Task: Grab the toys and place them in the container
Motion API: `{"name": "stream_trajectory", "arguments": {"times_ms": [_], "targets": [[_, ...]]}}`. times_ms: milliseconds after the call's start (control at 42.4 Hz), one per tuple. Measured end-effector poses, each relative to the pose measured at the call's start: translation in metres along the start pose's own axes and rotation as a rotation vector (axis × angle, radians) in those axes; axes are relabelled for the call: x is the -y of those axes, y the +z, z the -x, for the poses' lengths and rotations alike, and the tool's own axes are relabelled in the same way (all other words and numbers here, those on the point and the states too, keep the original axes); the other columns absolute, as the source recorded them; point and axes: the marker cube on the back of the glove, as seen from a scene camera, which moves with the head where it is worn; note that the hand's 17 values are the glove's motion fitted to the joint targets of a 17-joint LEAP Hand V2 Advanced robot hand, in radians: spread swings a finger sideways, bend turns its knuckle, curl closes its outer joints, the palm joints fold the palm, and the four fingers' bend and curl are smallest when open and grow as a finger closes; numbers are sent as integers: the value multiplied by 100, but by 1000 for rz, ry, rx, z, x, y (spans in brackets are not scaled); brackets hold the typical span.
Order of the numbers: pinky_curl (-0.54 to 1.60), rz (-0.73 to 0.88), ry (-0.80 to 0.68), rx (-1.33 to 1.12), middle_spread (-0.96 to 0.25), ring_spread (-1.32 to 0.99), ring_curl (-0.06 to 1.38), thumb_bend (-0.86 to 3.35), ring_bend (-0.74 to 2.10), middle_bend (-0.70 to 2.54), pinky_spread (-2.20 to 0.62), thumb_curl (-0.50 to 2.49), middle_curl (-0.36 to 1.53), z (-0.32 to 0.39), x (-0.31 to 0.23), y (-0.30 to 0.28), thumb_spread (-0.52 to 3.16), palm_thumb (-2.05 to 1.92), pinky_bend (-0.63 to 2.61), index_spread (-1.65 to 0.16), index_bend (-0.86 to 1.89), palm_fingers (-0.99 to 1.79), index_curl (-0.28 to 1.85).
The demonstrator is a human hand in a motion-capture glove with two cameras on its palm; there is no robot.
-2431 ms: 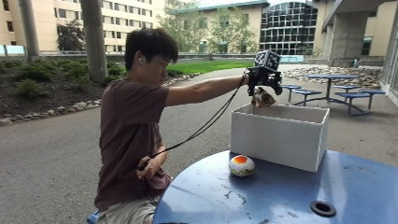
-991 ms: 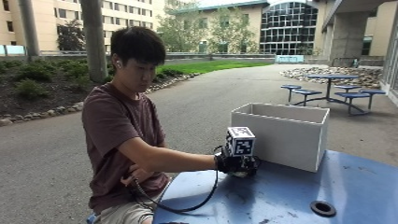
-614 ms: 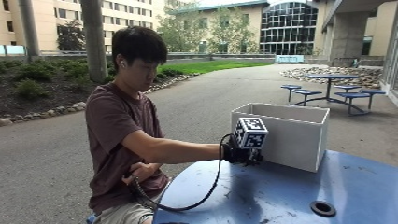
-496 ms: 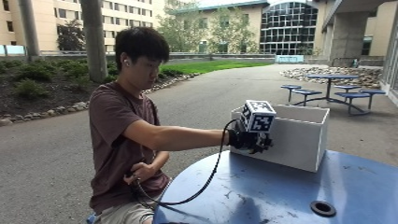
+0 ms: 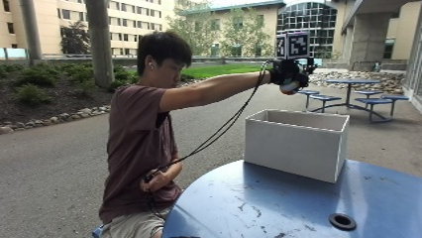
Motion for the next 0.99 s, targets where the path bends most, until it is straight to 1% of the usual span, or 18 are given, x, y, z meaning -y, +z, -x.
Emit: {"name": "stream_trajectory", "arguments": {"times_ms": [118, 236, 425, 519, 543, 566, 590, 614, 637, 661, 684, 708, 732, 779, 850, 897, 991], "targets": [[63, -19, -59, -38, -21, -38, 74, 5, 148, 127, -42, 106, 91, 49, 34, -23, 54, 66, 122, -28, 95, 91, 88], [64, -59, -84, -18, -21, -39, 75, 3, 149, 128, -42, 109, 93, 87, 61, -29, 51, 66, 123, -29, 94, 89, 93], [66, -23, -97, -1, -22, -38, 75, 2, 149, 125, -41, 112, 93, 128, 91, -7, 48, 67, 128, -32, 87, 79, 98], [67, 42, -81, -20, -24, -38, 75, -1, 152, 118, -41, 111, 92, 139, 99, 8, 51, 65, 135, -32, 74, 67, 100], [68, 67, -74, -29, -26, -39, 74, 2, 154, 84, -41, 110, 84, 142, 100, 12, 60, 68, 144, -31, 63, 26, 97], [69, 94, -68, -39, -26, -37, 76, -2, 153, 106, -40, 109, 91, 145, 102, 15, 57, 64, 140, -31, 62, 42, 100], [68, 121, -63, -49, -27, -38, 75, -2, 153, 106, -40, 108, 89, 149, 103, 18, 58, 64, 140, -31, 58, 43, 98], [64, 146, -60, -60, -26, -37, 72, -8, 150, 96, -39, 103, 84, 151, 104, 21, 73, 50, 136, -30, 39, 18, 91], [66, 166, -57, -71, -24, -35, 71, -10, 145, 81, -37, 100, 80, 152, 104, 23, 78, 44, 139, -28, 29, -13, 89], [67, 180, -55, -79, -23, -34, 72, -9, 143, 73, -35, 97, 78, 149, 103, 25, 83, 40, 140, -27, 26, -24, 88], [67, 185, -54, -82, -15, -27, 67, -13, 124, 54, -27, 92, 72, 144, 101, 26, 86, 31, 142, -25, 20, -61, 84], [64, 185, -52, -80, -13, -24, 66, -11, 119, 48, -25, 90, 70, 138, 98, 27, 90, 29, 141, -25, 15, -56, 80], [62, 180, -50, -74, -9, -21, 61, -13, 104, 41, -20, 86, 66, 132, 97, 28, 91, 21, 137, -23, 13, -69, 75], [59, 169, -46, -55, -4, -16, 56, -11, 89, 32, -15, 81, 62, 129, 96, 30, 96, 14, 132, -20, 8, -63, 68], [55, 156, -42, -23, 1, -10, 50, -8, 75, 21, -9, 74, 56, 145, 104, 34, 101, 7, 125, -18, 5, -54, 60], [53, 144, -42, -6, 4, -7, 46, -7, 67, 16, -6, 70, 54, 151, 106, 37, 104, 3, 120, -16, 4, -51, 56], [49, 108, -31, 20, 7, -3, 41, -5, 59, 11, -2, 64, 49, 133, 97, 43, 109, 0, 112, -14, 3, -45, 49]]}}
